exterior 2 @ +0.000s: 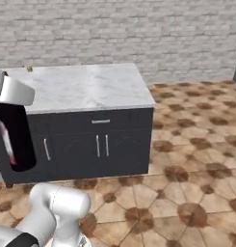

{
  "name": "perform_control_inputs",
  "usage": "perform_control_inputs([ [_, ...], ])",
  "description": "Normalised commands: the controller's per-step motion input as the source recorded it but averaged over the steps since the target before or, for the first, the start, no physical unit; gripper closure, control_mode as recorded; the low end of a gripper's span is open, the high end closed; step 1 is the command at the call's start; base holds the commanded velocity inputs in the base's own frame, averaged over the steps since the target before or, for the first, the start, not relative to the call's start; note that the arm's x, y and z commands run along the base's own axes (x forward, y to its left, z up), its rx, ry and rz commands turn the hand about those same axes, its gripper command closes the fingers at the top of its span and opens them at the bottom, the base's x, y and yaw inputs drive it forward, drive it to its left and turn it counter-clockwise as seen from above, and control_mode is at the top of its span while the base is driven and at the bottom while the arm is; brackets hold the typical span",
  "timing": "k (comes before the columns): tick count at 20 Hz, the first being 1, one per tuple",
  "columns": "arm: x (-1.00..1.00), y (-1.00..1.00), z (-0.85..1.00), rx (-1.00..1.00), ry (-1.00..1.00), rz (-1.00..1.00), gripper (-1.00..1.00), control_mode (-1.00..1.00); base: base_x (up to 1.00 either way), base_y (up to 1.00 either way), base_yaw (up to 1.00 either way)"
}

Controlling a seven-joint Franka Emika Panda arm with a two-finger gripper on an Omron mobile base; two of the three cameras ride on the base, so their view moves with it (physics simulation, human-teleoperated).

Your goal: Get the candle and the wine from the cabinet and move them to the dining counter.

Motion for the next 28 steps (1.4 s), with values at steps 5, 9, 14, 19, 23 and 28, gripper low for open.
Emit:
perform_control_inputs([
  [5, 0.00, 0.00, 0.00, 0.00, 0.00, 0.00, 1.00, 1.00, 0.16, -0.53, 0.77],
  [9, 0.00, 0.00, 0.00, 0.00, 0.00, 0.00, 1.00, 1.00, 0.03, -0.95, 0.58],
  [14, 0.00, 0.00, 0.00, 0.00, 0.00, 0.00, 1.00, 1.00, 0.00, -1.00, 0.30],
  [19, 0.00, 0.00, 0.00, 0.00, 0.00, 0.00, 1.00, 1.00, 0.00, -1.00, 0.07],
  [23, 0.00, 0.00, 0.00, 0.00, 0.00, 0.00, 1.00, 1.00, 0.04, -1.00, 0.00],
  [28, 0.00, 0.00, 0.00, 0.00, 0.00, 0.00, 1.00, 1.00, 0.23, -1.00, 0.01],
])
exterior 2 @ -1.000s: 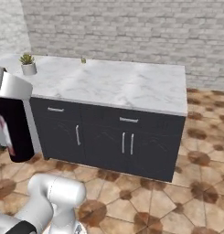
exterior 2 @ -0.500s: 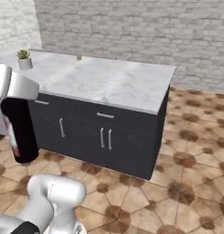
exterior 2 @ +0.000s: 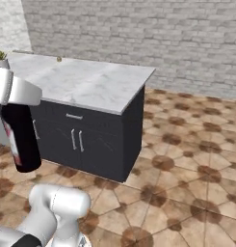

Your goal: Get the candle and the wine from the cabinet and move them to the dining counter.

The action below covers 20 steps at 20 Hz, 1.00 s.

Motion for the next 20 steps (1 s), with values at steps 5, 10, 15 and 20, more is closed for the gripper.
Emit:
perform_control_inputs([
  [5, 0.00, 0.00, 0.00, 0.00, 0.00, 0.00, 1.00, 1.00, 0.53, -1.00, 0.05],
  [10, 0.00, 0.00, 0.00, 0.00, 0.00, 0.00, 1.00, 1.00, 0.77, -1.00, 0.07],
  [15, 0.00, 0.00, 0.00, 0.00, 0.00, 0.00, 1.00, 1.00, 0.96, -1.00, 0.10],
  [20, 0.00, 0.00, 0.00, 0.00, 0.00, 0.00, 1.00, 1.00, 0.84, -1.00, 0.15],
])
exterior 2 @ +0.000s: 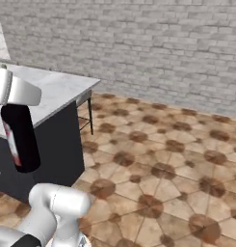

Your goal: Get the candle and the wine from the cabinet and move them to the dining counter.

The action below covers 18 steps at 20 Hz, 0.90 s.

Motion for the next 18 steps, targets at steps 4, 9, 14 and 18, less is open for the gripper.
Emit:
perform_control_inputs([
  [4, 0.00, 0.00, 0.00, 0.00, 0.00, 0.00, 1.00, 1.00, 0.86, -1.00, 0.15],
  [9, 0.00, 0.00, 0.00, 0.00, 0.00, 0.00, 1.00, 1.00, 0.92, -1.00, 0.16],
  [14, 0.00, 0.00, 0.00, 0.00, 0.00, 0.00, 1.00, 1.00, 0.93, -1.00, 0.23],
  [18, 0.00, 0.00, 0.00, 0.00, 0.00, 0.00, 1.00, 1.00, 0.88, -1.00, 0.26],
])
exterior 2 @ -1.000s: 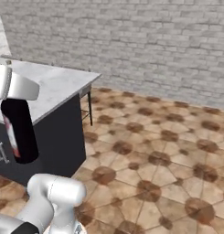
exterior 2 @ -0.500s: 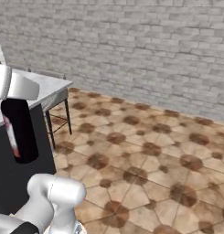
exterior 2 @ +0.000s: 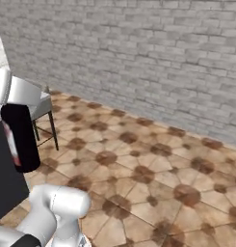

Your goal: Get the candle and the wine from the cabinet and move them to the dining counter.

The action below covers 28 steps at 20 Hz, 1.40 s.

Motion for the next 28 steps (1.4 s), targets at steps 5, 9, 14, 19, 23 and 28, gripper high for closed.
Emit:
perform_control_inputs([
  [5, 0.00, 0.00, 0.00, 0.00, 0.00, 0.00, 1.00, 1.00, 0.78, -0.98, 0.31],
  [9, 0.00, 0.00, 0.00, 0.00, 0.00, 0.00, 1.00, 1.00, 0.67, -0.94, 0.36],
  [14, 0.00, 0.00, 0.00, 0.00, 0.00, 0.00, 1.00, 1.00, 0.65, -0.87, 0.41],
  [19, 0.00, 0.00, 0.00, 0.00, 0.00, 0.00, 1.00, 1.00, 0.67, -0.69, 0.50],
  [23, 0.00, 0.00, 0.00, 0.00, 0.00, 0.00, 1.00, 1.00, 0.56, -0.60, 0.55],
  [28, 0.00, 0.00, 0.00, 0.00, 0.00, 0.00, 1.00, 1.00, 0.61, -0.56, 0.56],
])
